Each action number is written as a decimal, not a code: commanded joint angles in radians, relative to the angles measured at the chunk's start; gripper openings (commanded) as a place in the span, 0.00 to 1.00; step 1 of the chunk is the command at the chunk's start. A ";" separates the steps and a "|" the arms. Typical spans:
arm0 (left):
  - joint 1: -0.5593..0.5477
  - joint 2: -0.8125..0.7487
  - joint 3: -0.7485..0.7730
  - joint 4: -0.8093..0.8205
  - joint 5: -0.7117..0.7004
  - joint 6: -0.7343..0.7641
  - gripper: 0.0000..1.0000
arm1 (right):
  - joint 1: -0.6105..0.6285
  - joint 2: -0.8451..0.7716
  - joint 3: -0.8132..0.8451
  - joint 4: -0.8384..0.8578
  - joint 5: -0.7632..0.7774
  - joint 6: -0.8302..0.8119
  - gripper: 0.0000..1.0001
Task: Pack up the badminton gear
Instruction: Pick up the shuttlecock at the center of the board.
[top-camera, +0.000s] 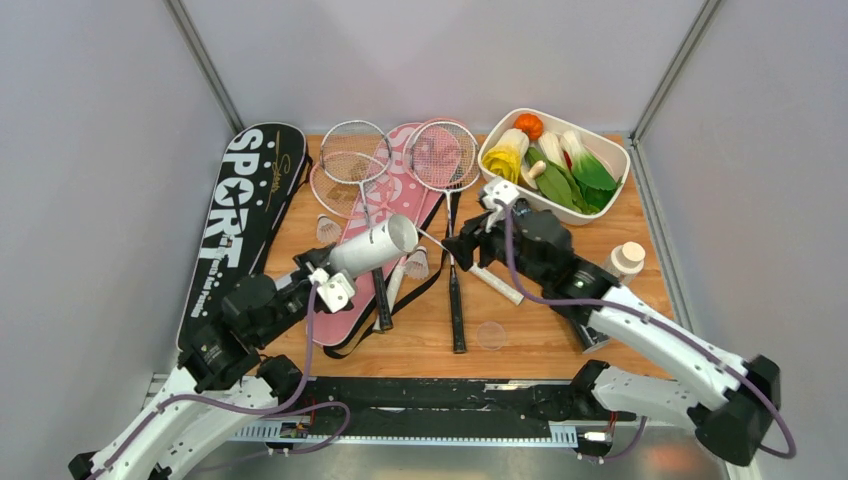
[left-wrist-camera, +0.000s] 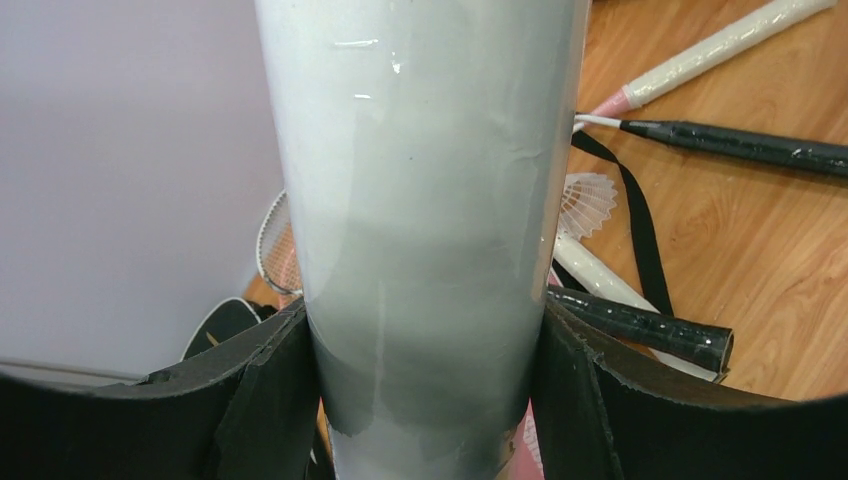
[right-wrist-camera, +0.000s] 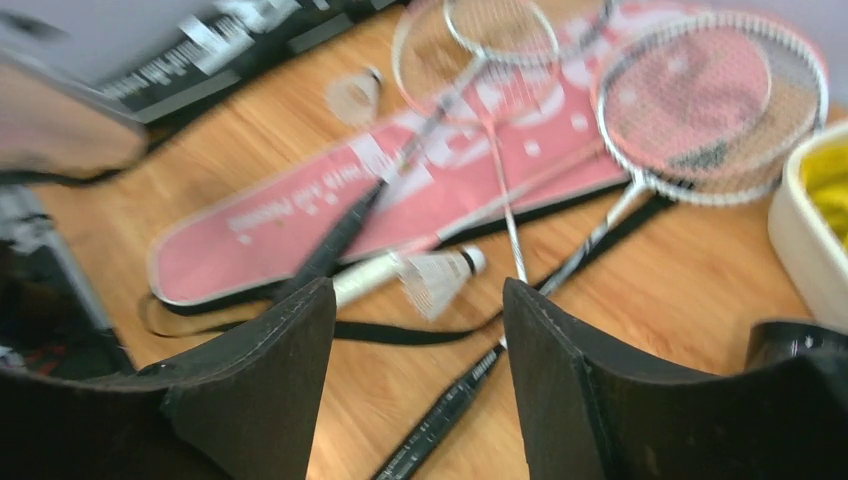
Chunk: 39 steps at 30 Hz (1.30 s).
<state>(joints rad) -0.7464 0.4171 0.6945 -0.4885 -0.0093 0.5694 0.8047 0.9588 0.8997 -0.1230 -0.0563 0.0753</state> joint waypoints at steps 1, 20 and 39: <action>0.001 -0.059 0.041 0.085 -0.004 -0.022 0.30 | 0.012 0.162 -0.043 0.141 0.159 -0.050 0.62; 0.001 -0.183 0.088 0.047 -0.007 -0.024 0.29 | 0.175 0.736 0.049 0.290 0.423 -0.146 0.61; 0.002 -0.165 0.063 0.020 -0.049 -0.008 0.28 | 0.177 0.695 0.027 0.345 0.456 -0.087 0.00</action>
<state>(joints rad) -0.7464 0.2401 0.7425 -0.5007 -0.0360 0.5468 0.9752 1.7660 0.9291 0.1799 0.4118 -0.0292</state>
